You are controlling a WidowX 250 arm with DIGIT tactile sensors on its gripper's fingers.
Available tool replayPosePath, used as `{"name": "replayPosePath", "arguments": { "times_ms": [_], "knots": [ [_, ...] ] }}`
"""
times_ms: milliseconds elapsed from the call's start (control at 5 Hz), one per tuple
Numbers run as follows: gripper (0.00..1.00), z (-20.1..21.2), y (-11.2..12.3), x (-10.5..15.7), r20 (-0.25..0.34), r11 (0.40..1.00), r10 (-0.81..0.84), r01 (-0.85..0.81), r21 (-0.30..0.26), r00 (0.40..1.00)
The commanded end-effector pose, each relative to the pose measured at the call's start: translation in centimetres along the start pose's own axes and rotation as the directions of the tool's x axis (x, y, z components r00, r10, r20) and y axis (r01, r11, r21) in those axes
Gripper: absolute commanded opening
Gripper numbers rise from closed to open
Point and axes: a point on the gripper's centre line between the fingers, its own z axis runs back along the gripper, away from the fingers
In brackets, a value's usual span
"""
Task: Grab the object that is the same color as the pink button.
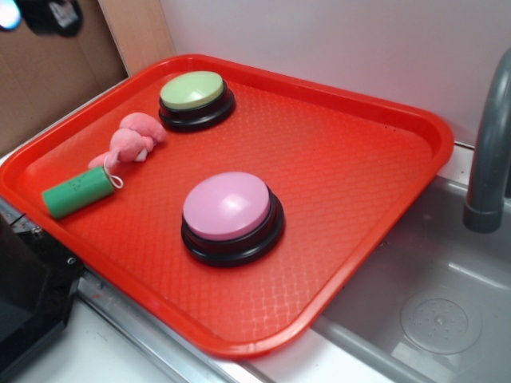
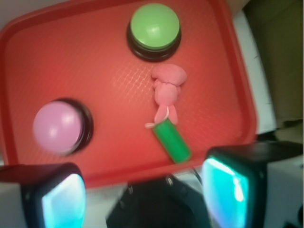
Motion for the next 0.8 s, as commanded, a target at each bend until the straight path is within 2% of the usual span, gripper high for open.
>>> {"name": "replayPosePath", "arguments": {
  "times_ms": [0,200,400,600],
  "knots": [
    [1.0,-5.8,2.9,3.3,0.132,0.982,0.19,-0.19,-0.016,0.973],
    [1.0,-8.3,2.7,3.8,0.18,0.967,0.256,-0.251,-0.051,0.95],
    [1.0,-10.7,2.6,4.3,0.186,0.962,0.274,-0.269,-0.05,0.944],
    [1.0,-12.8,3.0,4.7,0.166,0.951,0.308,-0.305,-0.047,0.937]
  ]
}}
